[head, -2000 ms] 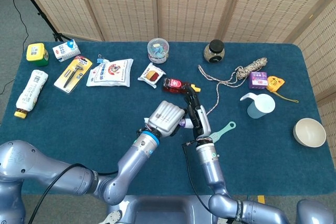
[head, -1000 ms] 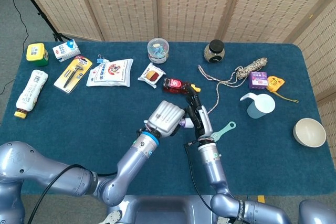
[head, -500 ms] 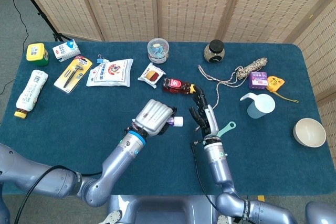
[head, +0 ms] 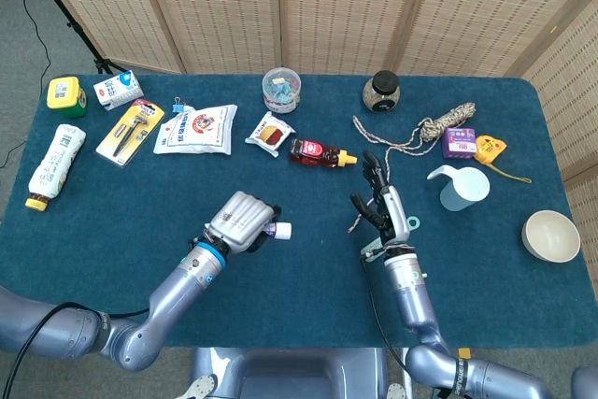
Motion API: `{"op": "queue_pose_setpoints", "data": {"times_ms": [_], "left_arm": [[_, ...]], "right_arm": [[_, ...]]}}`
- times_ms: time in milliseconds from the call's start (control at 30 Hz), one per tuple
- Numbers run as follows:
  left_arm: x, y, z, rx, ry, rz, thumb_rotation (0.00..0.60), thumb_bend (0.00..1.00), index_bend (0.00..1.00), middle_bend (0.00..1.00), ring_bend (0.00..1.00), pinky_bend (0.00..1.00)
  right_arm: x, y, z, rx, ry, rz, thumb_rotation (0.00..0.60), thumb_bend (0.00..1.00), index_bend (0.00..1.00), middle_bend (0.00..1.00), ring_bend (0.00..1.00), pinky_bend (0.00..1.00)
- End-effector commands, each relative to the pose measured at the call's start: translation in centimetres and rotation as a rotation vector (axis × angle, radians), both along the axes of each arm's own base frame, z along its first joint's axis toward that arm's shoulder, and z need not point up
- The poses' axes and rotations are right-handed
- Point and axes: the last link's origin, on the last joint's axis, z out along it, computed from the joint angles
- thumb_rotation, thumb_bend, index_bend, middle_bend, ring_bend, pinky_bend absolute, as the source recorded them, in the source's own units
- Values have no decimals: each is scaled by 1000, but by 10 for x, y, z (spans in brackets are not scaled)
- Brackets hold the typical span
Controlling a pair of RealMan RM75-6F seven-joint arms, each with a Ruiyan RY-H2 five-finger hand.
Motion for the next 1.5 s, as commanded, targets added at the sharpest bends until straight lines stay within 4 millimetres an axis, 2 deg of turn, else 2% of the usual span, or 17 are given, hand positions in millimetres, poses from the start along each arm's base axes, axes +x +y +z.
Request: {"op": "queue_pose_setpoints", "data": {"times_ms": [33,100,200,267,367,467,700,900,1000,1067,1300,1500], "left_arm": [[-9,1,-6,-2,16,9,600,990,595,509,429,581],[-14,2,-9,1,22,16,600,969,559,468,400,578],[-21,3,-14,-5,41,34,600,842,374,293,252,519],[-24,3,-16,-23,59,50,600,734,226,153,128,439],[-27,4,-17,-38,69,68,600,646,98,49,27,349],[-29,4,-16,-44,65,87,600,576,18,3,0,290],[-40,6,3,6,-5,122,600,548,0,0,0,268],[-62,-2,39,143,-83,118,600,548,1,2,0,268],[-77,-7,56,204,-104,121,600,548,7,16,0,268],[-90,-13,70,254,-121,133,600,548,29,32,11,268],[-114,-24,93,336,-156,157,600,548,124,78,52,268],[-149,-43,117,422,-168,208,600,548,186,103,67,268]], "right_arm": [[-3,1,2,-4,13,5,252,0,0,0,0,0],[-5,1,4,-9,22,8,254,0,0,0,0,0],[-7,2,6,-17,40,14,252,0,0,0,0,0],[-8,2,8,-23,47,17,253,0,0,0,0,0],[-10,2,10,-28,61,22,254,0,0,0,0,0],[-14,1,13,-35,82,25,255,0,0,0,0,0],[-24,-2,22,-53,150,40,274,0,0,0,0,0],[-44,-2,34,-74,329,74,422,0,0,0,0,0],[-52,-1,39,-87,419,94,559,0,0,0,0,0],[-62,0,45,-92,505,105,596,0,0,0,0,0],[-81,4,58,-107,635,102,600,0,0,0,0,0],[-106,14,72,-116,788,95,600,0,0,0,0,0]]}}
